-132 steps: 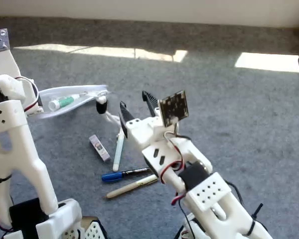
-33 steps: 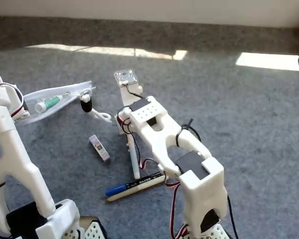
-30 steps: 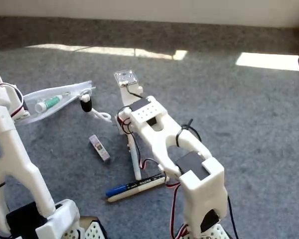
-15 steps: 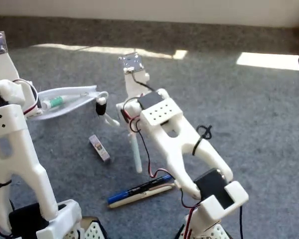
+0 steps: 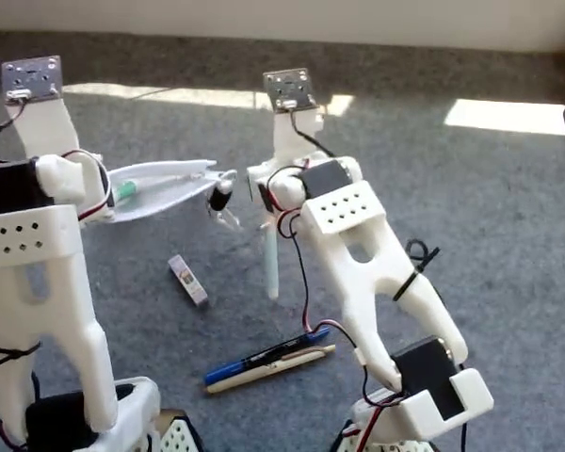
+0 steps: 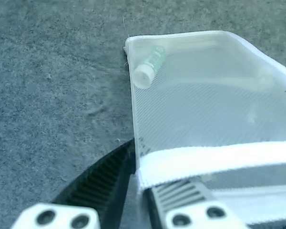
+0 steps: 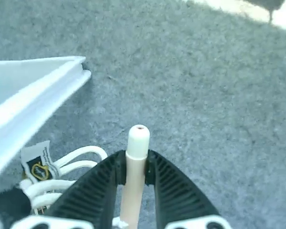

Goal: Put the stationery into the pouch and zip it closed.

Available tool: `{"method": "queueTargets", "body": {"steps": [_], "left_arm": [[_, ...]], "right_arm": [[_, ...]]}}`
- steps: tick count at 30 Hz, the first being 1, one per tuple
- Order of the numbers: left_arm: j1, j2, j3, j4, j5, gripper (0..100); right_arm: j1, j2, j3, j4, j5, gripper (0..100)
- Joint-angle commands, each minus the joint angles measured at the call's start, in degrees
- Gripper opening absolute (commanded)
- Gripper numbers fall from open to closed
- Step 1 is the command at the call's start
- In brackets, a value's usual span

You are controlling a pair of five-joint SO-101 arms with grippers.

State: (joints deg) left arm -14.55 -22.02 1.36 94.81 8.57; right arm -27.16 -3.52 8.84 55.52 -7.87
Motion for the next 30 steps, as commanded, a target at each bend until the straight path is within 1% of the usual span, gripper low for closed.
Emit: {"method": "queueTargets", "body": {"steps": [1, 7, 15, 18, 25, 30], "left_arm": [[5.58, -3.47, 0.31, -0.09, 0.62, 1], [10.51, -3.91, -0.31, -0.09, 0.62, 1], [10.59, -3.38, 0.40, -0.09, 0.53, 1], [10.51, -3.38, 0.40, 0.35, 0.53, 1], [10.51, -3.38, 1.98, -0.18, 0.53, 1], [10.51, -3.38, 2.24, -0.70, 0.53, 1]], "right_arm": [[2.07, -3.74, -0.75, -0.13, 0.62, 0.5], [4.70, -3.74, -0.75, -2.07, 0.62, 0.5], [6.81, -4.97, -1.10, -1.89, 0.62, 0.5], [7.25, -10.24, -0.57, -1.71, 0.62, 0.5], [7.25, -27.12, 8.13, -2.15, 1.05, 0.5], [7.25, -35.91, 9.80, -1.89, 1.05, 0.5]]}}
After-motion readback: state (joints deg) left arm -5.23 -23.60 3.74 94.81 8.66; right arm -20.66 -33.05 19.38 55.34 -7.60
